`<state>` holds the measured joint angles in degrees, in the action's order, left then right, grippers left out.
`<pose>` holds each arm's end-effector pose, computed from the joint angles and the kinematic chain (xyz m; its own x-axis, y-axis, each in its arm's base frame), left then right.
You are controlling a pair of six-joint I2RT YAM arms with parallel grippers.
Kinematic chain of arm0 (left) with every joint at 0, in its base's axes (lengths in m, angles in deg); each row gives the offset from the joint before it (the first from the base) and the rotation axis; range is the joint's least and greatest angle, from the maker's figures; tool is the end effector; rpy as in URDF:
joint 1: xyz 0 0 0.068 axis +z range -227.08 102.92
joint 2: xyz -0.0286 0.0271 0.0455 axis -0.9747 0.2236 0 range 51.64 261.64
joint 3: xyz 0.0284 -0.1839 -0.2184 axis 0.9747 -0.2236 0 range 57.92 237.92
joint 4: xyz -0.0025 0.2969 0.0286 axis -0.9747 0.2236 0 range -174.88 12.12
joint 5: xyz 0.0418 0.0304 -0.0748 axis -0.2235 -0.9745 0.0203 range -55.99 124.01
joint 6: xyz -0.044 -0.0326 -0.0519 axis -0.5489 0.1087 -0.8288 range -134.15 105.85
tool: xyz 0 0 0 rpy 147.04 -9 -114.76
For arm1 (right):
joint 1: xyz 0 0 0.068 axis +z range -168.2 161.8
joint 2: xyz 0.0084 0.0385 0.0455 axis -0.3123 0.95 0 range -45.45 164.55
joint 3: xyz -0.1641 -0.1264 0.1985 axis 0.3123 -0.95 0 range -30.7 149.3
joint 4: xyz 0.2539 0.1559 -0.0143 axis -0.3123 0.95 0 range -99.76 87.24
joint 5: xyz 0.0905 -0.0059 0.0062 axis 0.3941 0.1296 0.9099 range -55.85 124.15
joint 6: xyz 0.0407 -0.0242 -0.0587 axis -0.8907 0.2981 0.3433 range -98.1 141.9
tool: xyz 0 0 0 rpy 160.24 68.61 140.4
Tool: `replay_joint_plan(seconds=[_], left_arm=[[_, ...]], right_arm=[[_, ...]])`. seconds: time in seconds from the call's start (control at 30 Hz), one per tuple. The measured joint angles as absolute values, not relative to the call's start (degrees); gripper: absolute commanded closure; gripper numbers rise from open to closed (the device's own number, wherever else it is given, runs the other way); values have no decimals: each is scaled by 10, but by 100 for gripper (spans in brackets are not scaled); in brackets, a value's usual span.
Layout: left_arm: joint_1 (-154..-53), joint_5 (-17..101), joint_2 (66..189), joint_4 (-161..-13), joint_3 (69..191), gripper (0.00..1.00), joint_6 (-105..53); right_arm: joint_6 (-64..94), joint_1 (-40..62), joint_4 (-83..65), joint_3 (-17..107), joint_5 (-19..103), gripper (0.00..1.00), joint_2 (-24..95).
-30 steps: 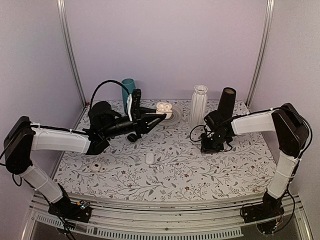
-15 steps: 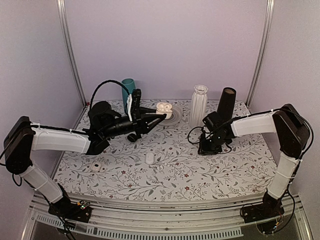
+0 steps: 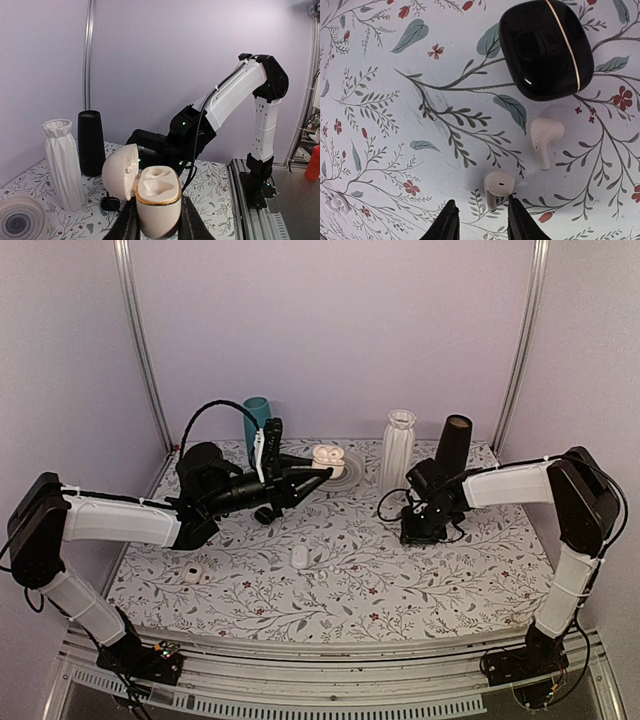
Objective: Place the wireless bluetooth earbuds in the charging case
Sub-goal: Pick up the left earbud from the center of the board.
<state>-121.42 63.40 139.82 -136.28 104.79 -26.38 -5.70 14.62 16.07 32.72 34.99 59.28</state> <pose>0.2582 -0.2960 0.2722 -0.0798 -0.1801 -0.9804 0.9594 0.2531 -0.1245 0.3333 0.2161 0.1137 -0.9395 -0.0547 -0.3381 -0.1258 0.9733 0.1920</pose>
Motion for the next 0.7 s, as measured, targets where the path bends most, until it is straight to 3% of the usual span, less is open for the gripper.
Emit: replay_joint_plan(seconds=[0.7], left_arm=[[-1213,634,1397,-1359,1048,100,-263]], right_arm=[[-52,144,169,360,315,67,628]])
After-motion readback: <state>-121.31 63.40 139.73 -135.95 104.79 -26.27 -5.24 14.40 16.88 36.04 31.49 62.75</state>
